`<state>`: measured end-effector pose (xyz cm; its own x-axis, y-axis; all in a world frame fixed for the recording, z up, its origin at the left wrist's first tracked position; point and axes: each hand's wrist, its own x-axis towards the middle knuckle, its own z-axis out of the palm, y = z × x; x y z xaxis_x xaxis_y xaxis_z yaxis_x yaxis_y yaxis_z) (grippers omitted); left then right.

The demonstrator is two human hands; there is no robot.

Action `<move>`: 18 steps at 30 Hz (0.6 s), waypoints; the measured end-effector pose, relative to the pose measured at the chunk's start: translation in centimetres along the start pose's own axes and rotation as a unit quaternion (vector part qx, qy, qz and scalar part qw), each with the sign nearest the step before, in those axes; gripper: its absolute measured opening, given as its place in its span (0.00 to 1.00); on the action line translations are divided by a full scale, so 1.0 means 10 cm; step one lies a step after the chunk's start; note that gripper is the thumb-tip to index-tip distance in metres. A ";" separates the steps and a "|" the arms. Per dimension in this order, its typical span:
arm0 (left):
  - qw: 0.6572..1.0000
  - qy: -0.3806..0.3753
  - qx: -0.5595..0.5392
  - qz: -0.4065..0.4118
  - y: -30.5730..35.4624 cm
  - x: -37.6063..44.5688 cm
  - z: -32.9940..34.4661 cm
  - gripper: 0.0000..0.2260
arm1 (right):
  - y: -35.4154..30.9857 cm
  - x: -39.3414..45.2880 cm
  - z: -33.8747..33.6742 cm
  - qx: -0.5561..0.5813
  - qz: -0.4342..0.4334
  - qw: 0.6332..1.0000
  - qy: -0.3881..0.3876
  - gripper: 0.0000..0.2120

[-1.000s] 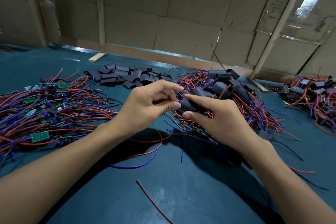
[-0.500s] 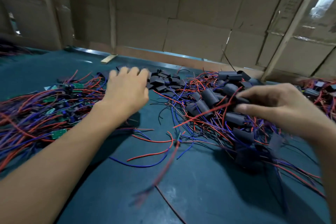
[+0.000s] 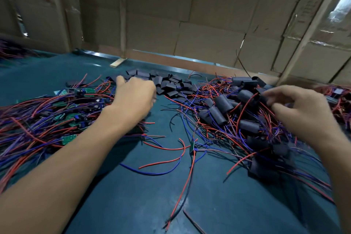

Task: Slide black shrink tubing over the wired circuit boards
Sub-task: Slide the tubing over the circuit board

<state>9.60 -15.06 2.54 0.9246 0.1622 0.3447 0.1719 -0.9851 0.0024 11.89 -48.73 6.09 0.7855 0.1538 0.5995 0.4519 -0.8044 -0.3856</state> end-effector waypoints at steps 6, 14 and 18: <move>0.920 0.272 -0.105 0.260 0.28 -0.11 -0.06 0.08 | -0.39 -0.16 0.43 0.153 -0.049 0.987 0.006 0.17; 0.798 0.303 -0.216 0.475 0.80 -0.42 0.05 0.09 | -0.54 -0.32 0.69 0.294 -0.119 0.922 -0.224 0.07; 0.799 0.290 -0.273 0.451 0.75 -0.34 0.03 0.15 | -0.49 -0.28 0.75 0.371 -0.049 0.901 -0.219 0.12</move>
<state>7.88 -23.01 1.16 0.2478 -0.5253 0.8140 -0.7958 -0.5896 -0.1382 10.64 -40.94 1.08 0.7446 0.5455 0.3846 0.5589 -0.1946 -0.8061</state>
